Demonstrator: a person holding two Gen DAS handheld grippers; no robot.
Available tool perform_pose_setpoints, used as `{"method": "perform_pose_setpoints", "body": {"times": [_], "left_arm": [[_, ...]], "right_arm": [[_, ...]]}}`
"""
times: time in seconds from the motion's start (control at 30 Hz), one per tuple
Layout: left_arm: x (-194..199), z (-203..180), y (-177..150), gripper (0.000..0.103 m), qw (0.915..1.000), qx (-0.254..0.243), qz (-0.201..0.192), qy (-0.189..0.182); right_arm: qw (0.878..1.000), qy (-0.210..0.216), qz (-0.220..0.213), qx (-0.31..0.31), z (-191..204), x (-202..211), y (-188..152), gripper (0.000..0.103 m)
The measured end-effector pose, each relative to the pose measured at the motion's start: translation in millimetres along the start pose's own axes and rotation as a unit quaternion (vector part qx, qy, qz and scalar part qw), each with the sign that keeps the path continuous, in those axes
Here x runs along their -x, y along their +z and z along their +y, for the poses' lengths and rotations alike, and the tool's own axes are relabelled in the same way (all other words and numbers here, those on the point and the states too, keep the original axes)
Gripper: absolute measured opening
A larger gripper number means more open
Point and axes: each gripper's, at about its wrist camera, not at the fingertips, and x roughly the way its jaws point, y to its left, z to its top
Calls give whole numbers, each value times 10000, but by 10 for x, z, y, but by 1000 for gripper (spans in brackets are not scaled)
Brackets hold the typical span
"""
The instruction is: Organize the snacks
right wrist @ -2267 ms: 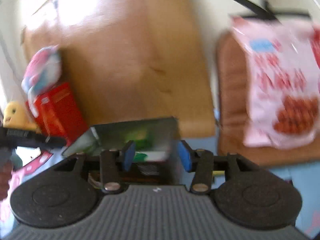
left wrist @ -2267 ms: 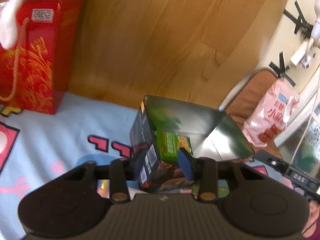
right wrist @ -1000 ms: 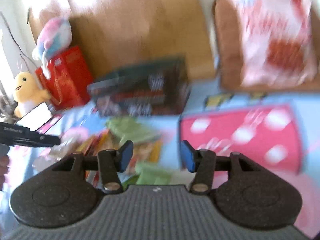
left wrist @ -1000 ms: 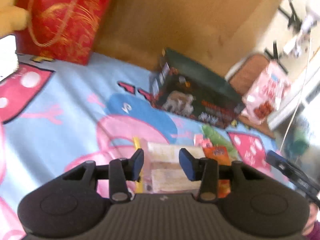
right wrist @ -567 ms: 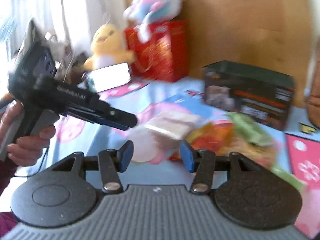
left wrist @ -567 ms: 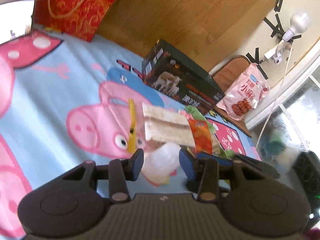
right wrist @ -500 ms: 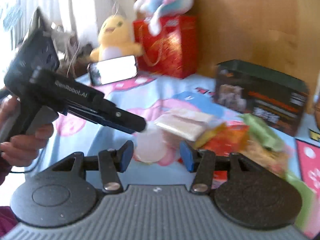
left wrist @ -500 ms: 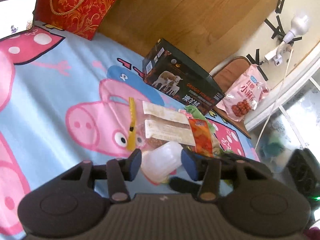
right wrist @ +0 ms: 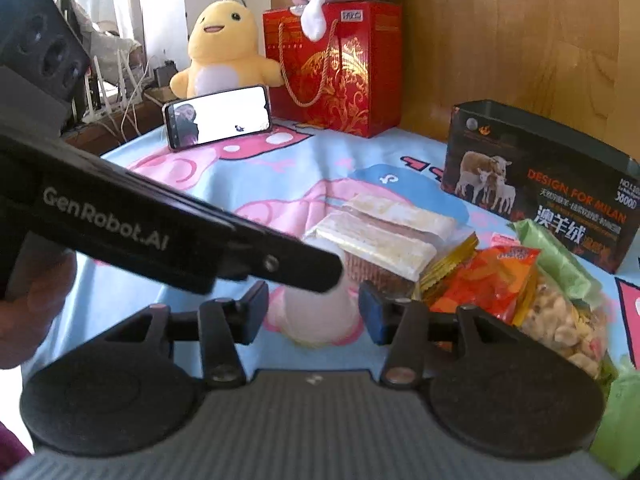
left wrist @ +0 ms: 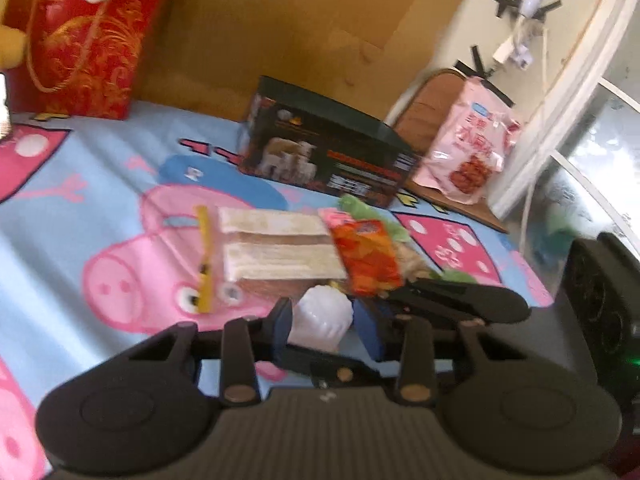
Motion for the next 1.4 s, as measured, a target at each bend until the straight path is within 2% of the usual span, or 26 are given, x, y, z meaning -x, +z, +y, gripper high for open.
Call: {"method": "perform_pose_setpoints", "body": {"times": [0.03,0.13,0.17,0.27,0.33,0.43,0.57,0.63,0.73,0.97,1.1,1.3,1.4], "left_arm": [[-1,-54,-20,35,9999,-115,5,-11],[42,-226,-59,62,9986,-445,-86,-282],[67,-275,-66,63,9978,-517,-147,-389],[104,-370,-62,63,9947,-602,-168,-812],[109,-404,-52,64,9938,-552,-187,-943],[118,-356,-47,64,9959,-336,-222,-812],[145,-136,-53,64,9975,226,-209,-636],[143,1,-54,64,9962,584,-180,-616],[149,127,-68,64,9936,921,-171,-625],[234,189,-122,64,9931,1052,-232,-458],[286,191,-135,64,9934,1030,-239,-440],[187,162,-134,64,9934,958,-69,-626],[71,73,-126,64,9920,945,73,-833]], "right_arm": [[10000,-76,-29,16,8,24,-3,47],[9999,-52,-90,-134,-45,125,-35,47],[9997,-90,-123,-182,-65,167,-58,47],[9987,-131,-247,-421,-185,349,-150,43],[9970,-83,-317,-707,-277,475,-216,39],[9934,-297,-317,-1063,-410,629,-334,34],[9875,-821,-284,-1317,-547,821,-543,36],[9861,-758,-362,-1434,-592,924,-589,36],[9889,-785,-466,-1176,-510,988,-560,36],[9944,-516,-771,-508,-336,792,-223,37],[9961,-525,-505,-493,-326,480,-86,33],[9892,-387,-727,-1210,-535,894,-337,34],[9868,-620,-626,-1361,-581,1092,-516,36]]}}
